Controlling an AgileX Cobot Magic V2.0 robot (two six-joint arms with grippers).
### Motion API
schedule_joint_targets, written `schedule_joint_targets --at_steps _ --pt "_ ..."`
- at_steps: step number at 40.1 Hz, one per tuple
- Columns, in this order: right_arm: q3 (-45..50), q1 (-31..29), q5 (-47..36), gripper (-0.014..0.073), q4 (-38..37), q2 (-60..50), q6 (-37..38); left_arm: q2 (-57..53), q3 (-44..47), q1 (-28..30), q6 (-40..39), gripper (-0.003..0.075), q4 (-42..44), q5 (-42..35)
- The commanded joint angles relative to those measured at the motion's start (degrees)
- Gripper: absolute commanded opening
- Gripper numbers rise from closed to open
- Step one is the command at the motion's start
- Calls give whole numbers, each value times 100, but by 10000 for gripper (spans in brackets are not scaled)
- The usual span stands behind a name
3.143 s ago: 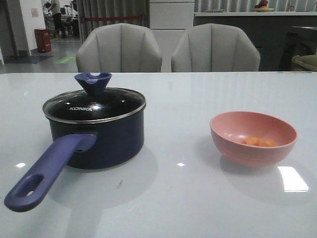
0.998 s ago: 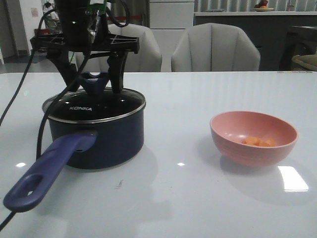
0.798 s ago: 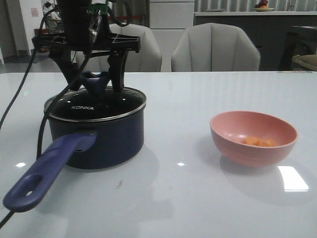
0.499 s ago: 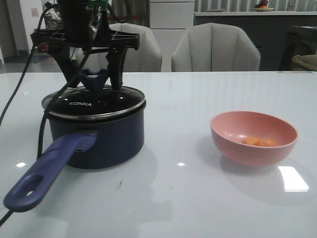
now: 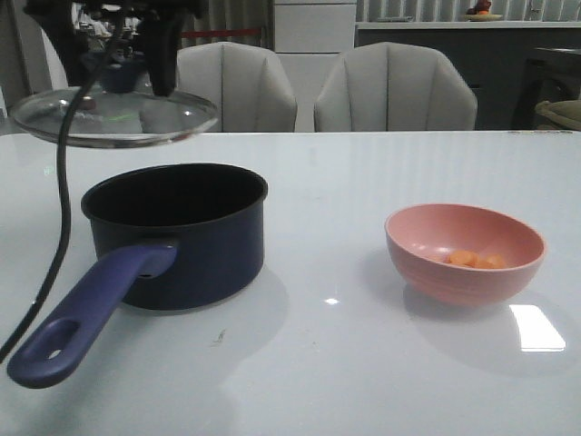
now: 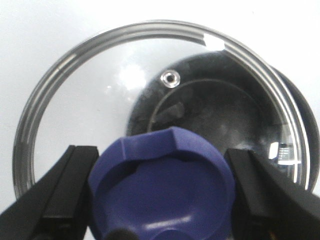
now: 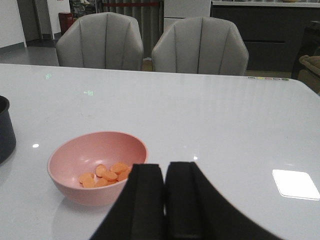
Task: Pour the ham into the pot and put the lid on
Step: 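Lift the glass lid off the saucepan with the left gripper, then set the glass lid on the table beside the saucepan, left gripper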
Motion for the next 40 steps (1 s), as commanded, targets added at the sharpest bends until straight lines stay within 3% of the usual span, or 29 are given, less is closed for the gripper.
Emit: schedule_joint_targets --at_steps 1,8,19,23,32,40 --pt "-24 -37 -463 149 -24 -116 -46 -590 -83 365 197 290 -38 -209" --pt "-24 -37 -463 149 -24 -116 -46 -1170 715 1250 452 290 -332 -700" --pt "-24 -37 -463 149 -24 -116 -46 -1678 2936 2873 1825 290 -1735 -1938" --pt "-24 -37 -463 149 -24 -116 -46 -1678 3632 3312 1952 290 -1896 -2542" --pt "-24 -37 -463 149 -24 -116 -46 -1623 4592 3511 2102 291 -1896 -3790" --pt "-24 -37 -463 149 -24 -116 -46 -1234 4592 3369 2234 300 -1911 -3879"
